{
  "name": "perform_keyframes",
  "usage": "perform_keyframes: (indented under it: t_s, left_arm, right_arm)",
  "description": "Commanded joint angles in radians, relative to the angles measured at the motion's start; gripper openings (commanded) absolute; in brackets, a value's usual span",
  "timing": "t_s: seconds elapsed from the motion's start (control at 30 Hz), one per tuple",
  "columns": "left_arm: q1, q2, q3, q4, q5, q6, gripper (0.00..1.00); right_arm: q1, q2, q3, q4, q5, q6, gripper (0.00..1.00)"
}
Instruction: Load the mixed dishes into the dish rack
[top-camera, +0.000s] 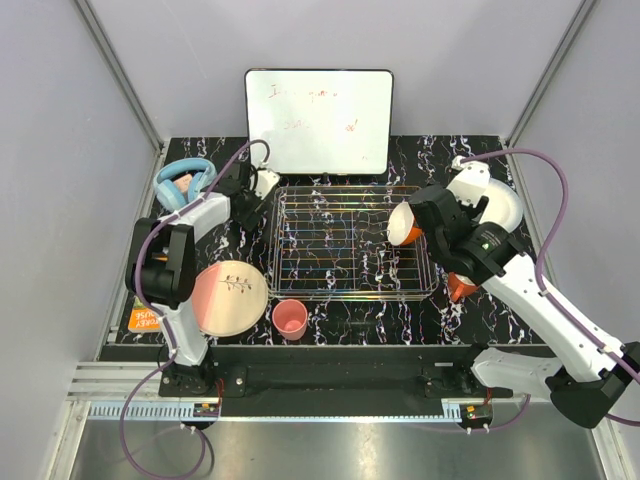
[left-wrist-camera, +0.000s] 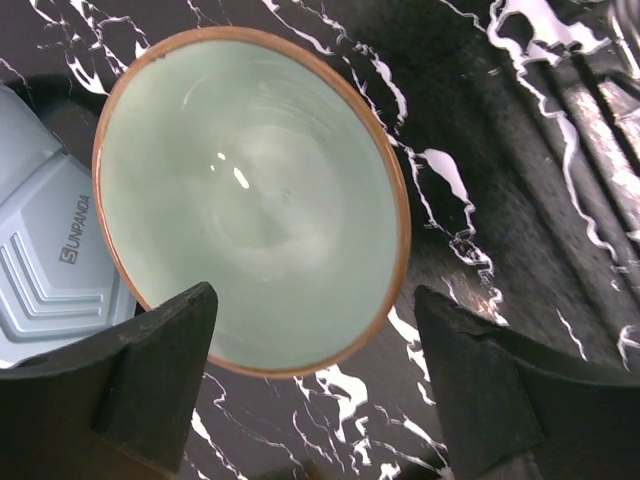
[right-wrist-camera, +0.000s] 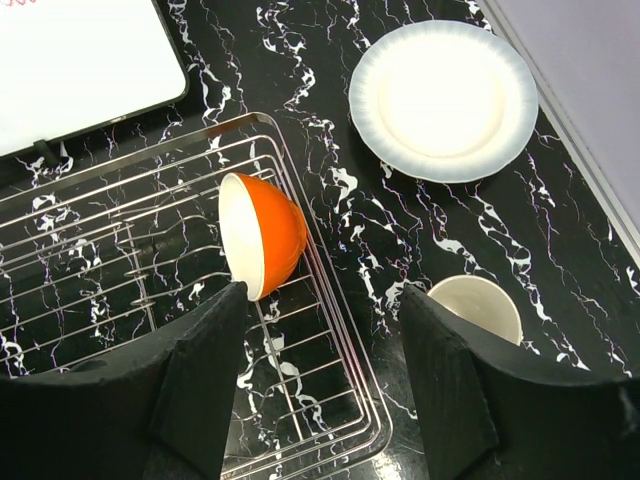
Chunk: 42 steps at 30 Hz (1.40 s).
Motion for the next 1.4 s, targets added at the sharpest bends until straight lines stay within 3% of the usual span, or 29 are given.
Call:
perform_keyframes:
  t_s: [0.0, 0.53, 0.57, 0.6, 0.77, 1.03, 1.2, 1.37]
  left_arm:
    - [-0.007, 0.021, -0.011, 0.121, -0.056, 0.014, 0.73]
    - [-0.01, 0.064, -0.029, 0.166, -0.07, -0.016, 0.46]
    - [-0.01, 0.063, -0.031, 0.163, -0.068, -0.015, 0.42]
    - [-0.01, 0.063, -0.028, 0.154, -0.067, -0.015, 0.28]
    - [-0.007, 0.041, -0.02, 0.134, -0.065, -0.027, 0.01]
    - [0.003, -0.112, 0.006, 0.059, -0.022, -0.085, 0.0]
    - [-0.002, -0.305, 0.153, -0.139, 0.059, -0.208, 0.0]
    - [-0.049, -0.437, 0.39, -0.361, 0.254, -0.351, 0.0]
  right_arm:
    - [0.007, -0.024, -0.015, 0.042, 0.035, 0.02, 0.69]
    - [0.007, -0.053, -0.047, 0.045, 0.055, 0.02, 0.66]
    - [0.007, -0.053, -0.049, 0.044, 0.057, 0.021, 0.66]
    - [0.007, -0.053, -0.049, 0.045, 0.054, 0.023, 0.66]
    - [0.005, -0.053, -0.055, 0.044, 0.052, 0.023, 0.65]
    - [0.007, -0.059, -0.05, 0.045, 0.052, 0.012, 0.62]
    - [0.007, -0.067, -0.032, 0.044, 0.08, -0.019, 0.61]
    - [0.007, -0.082, -0.027, 0.044, 0.109, -0.033, 0.62]
